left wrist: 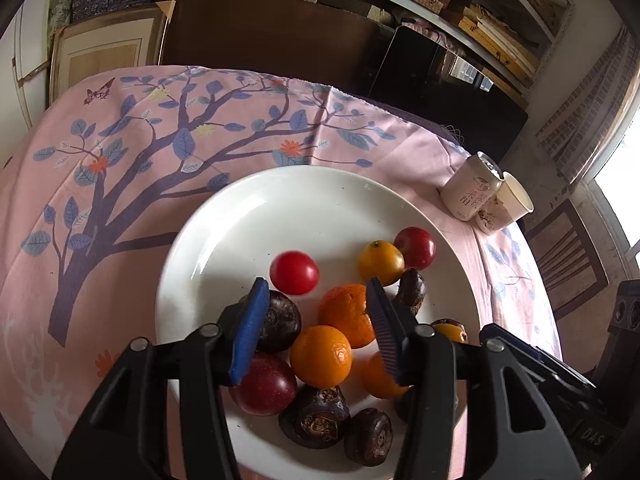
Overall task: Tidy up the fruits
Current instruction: 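Carry both fruits onto the white plate and open both tools, then move both open tools back toward the last fruits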
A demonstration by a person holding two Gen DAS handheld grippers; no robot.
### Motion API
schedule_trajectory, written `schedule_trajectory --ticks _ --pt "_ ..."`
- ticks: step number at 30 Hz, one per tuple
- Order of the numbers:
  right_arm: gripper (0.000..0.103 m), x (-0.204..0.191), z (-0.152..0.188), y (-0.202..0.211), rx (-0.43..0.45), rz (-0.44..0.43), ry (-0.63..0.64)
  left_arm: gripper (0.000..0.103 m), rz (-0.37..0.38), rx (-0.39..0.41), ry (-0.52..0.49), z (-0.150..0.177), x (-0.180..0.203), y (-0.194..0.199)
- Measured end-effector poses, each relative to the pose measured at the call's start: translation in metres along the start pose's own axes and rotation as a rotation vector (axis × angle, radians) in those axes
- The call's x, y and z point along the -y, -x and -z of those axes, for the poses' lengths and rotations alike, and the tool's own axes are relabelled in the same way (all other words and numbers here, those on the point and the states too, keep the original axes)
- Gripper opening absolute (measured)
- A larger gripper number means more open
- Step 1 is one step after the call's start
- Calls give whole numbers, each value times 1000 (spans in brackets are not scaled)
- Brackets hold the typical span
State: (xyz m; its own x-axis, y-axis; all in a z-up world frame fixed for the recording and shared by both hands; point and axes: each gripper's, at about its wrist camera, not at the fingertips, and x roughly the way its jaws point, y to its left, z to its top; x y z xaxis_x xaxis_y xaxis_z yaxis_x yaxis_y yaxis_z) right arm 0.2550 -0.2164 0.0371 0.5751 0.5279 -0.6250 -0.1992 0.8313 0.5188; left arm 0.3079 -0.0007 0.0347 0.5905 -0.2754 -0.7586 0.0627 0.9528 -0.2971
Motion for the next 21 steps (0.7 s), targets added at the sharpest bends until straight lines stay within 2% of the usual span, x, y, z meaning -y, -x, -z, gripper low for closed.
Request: schedule_trajectory --ticks 3,5,6,10,13,15,17,21 --pt "47 -1 2 8 13 -4 3 51 3 20 14 4 -3 13" --pt "47 -1 5 15 26 -9 4 70 -5 41 16 9 -4 25" --pt "47 0 6 20 33 -13 2 73 -13 60 18 14 -5 31" --pt "48 7 19 38 58 -30 -18 75 -27 85 6 35 -5 52" --pt "52 17 32 51 77 -44 -43 75 -34 94 -5 60 -5 65" --pt "53 26 43 61 87 -52 -57 79 -45 109 -25 80 -1 74" --pt "54 35 56 71 97 -53 -75 87 -60 140 -56 101 6 84" --pt "56 54 81 91 111 -66 -123 88 -125 206 -160 144 25 103"
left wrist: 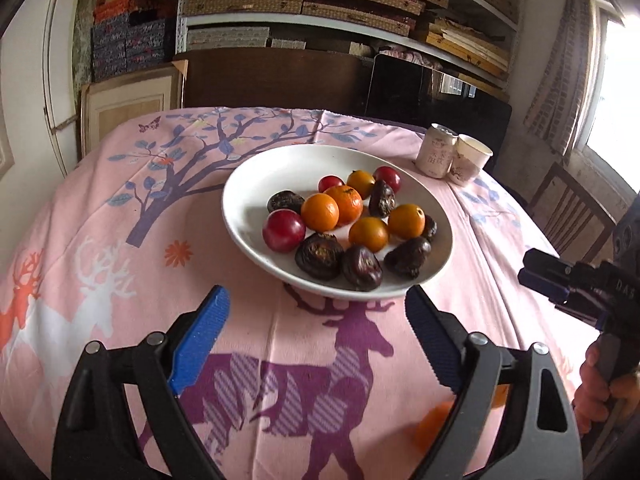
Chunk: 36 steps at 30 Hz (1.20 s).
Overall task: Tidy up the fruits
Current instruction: 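Move both open tools back toward the last fruits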
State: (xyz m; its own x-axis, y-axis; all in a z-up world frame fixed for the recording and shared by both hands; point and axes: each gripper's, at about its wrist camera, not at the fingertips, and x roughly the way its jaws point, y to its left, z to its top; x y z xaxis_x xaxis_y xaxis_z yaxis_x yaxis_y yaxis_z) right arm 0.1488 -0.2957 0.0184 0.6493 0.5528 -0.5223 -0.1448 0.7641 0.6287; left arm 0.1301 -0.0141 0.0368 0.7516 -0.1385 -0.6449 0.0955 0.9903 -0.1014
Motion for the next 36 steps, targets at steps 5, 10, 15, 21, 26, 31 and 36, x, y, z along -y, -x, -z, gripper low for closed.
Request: schedule_trajectory --ticks 5,10,15,21,26,31,36 --pt "63 15 30 21 3 -12 -8 95 -47 33 -67 35 16 23" --pt "67 5 56 29 -20 18 77 96 -89 27 -136 55 33 31" --pt "70 -11 74 35 0 89 193 98 -139 34 -185 59 44 32" --pt "70 -13 77 32 -18 110 212 98 -144 3 -154 57 37 27" --pt "70 -17 79 30 -31 116 240 98 -146 7 -157 58 36 26" --pt "70 -21 81 27 -56 125 260 98 -146 7 -158 58 37 26" --pt "69 -26 85 23 -79 140 296 98 -148 13 -165 59 38 27"
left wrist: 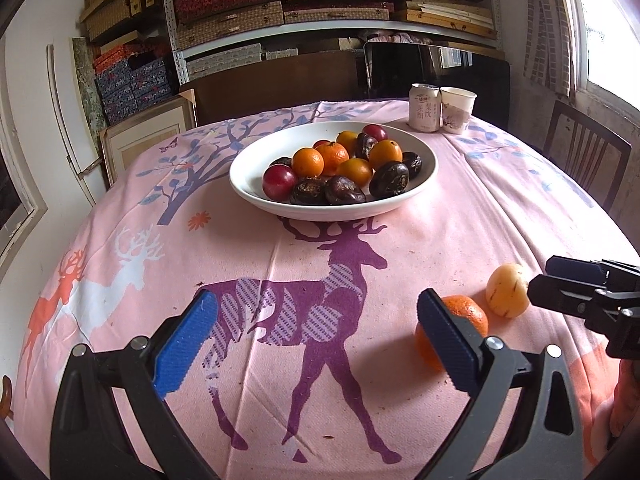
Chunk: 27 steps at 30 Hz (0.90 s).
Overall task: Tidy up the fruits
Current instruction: 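Move both open tools back toward the last fruits, then grasp a mandarin with the left tool while the right tool grasps the pale yellow fruit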
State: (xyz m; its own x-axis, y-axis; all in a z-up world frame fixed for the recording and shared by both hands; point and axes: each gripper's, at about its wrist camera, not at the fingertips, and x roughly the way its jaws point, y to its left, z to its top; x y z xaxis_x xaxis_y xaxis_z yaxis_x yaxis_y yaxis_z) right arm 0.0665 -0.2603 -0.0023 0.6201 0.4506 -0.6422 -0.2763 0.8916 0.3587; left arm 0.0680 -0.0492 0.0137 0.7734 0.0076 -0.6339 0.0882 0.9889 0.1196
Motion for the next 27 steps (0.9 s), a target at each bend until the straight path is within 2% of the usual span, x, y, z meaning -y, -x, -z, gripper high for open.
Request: schedule_trajectory --ticks 5,11,17,20,24,27 --pt "62 -1 1 -4 -29 17 7 98 -3 3 -9 0 2 1" --pt "59 -3 2 -9 -53 30 17 98 -4 6 -12 0 3 1" --pt "43 -7 4 -17 -98 40 29 98 -5 9 -14 0 4 2" --pt "35 -6 4 -15 -90 34 23 98 -3 16 -16 0 5 3" --pt "31 -2 4 -12 -75 10 6 98 26 32 -40 2 10 8" --pt "25 3 4 -9 -57 -11 -19 98 79 37 -72 4 17 12"
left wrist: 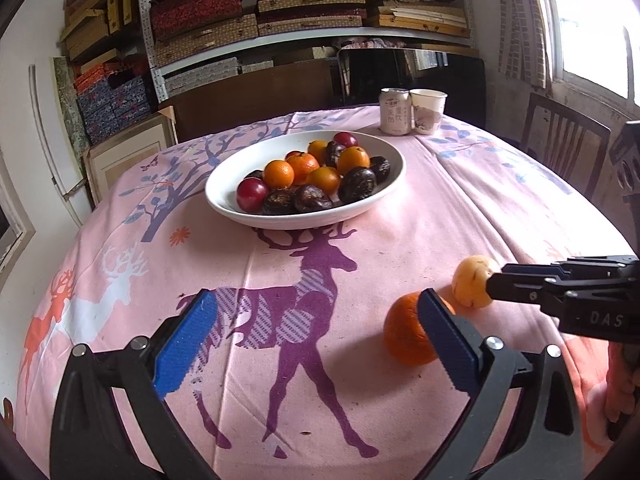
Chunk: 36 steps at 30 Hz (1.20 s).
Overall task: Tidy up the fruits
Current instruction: 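Grasp a mandarin with the left tool while the right tool grasps the pale yellow fruit, then carry both fruits onto the white plate and open both tools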
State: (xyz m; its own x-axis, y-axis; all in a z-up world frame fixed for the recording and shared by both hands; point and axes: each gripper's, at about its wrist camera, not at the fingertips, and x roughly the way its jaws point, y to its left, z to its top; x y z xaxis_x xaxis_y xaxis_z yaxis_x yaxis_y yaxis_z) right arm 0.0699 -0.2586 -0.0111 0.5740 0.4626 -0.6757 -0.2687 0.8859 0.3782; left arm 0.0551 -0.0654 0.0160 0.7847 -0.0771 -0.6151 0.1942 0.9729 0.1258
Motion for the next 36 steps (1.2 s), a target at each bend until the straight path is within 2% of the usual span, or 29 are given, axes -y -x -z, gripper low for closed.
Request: schedule_trajectory --ticks 4,7,10,11,12,15,17,18,21,26,33,36 --pt "26 1 0 -3 -14 -17 -10 98 59 -38 -45 0 11 -6" --pt "35 -4 -1 -8 -39 5 15 98 104 -94 -65 1 17 -17" --pt "38 -4 -2 -15 -74 7 11 95 123 -151 -97 2 25 -29" --pt "39 -3 -2 -16 -76 2 7 87 133 -168 -105 3 27 -32" --pt "39 -3 -2 -16 -75 -5 1 84 160 -181 -106 3 28 -35" --pt "40 2 -5 -20 -79 -29 -28 65 218 -217 -103 5 32 -42" --pt "40 1 -7 -23 -86 -35 -29 49 246 -237 -106 5 36 -45" --pt "40 0 -8 -24 -88 -37 -27 46 259 -239 -105 5 37 -45" --pt "37 1 -10 -26 -90 -56 -37 45 264 -237 -97 5 37 -45" --pt "36 6 -10 -21 -61 -95 -64 44 264 -212 -21 2 23 -41" --pt "36 13 -19 -1 21 -97 -94 45 191 -121 42 -20 -13 -24" --pt "36 13 -34 9 49 -94 -87 44 123 -91 50 -40 -31 -25"
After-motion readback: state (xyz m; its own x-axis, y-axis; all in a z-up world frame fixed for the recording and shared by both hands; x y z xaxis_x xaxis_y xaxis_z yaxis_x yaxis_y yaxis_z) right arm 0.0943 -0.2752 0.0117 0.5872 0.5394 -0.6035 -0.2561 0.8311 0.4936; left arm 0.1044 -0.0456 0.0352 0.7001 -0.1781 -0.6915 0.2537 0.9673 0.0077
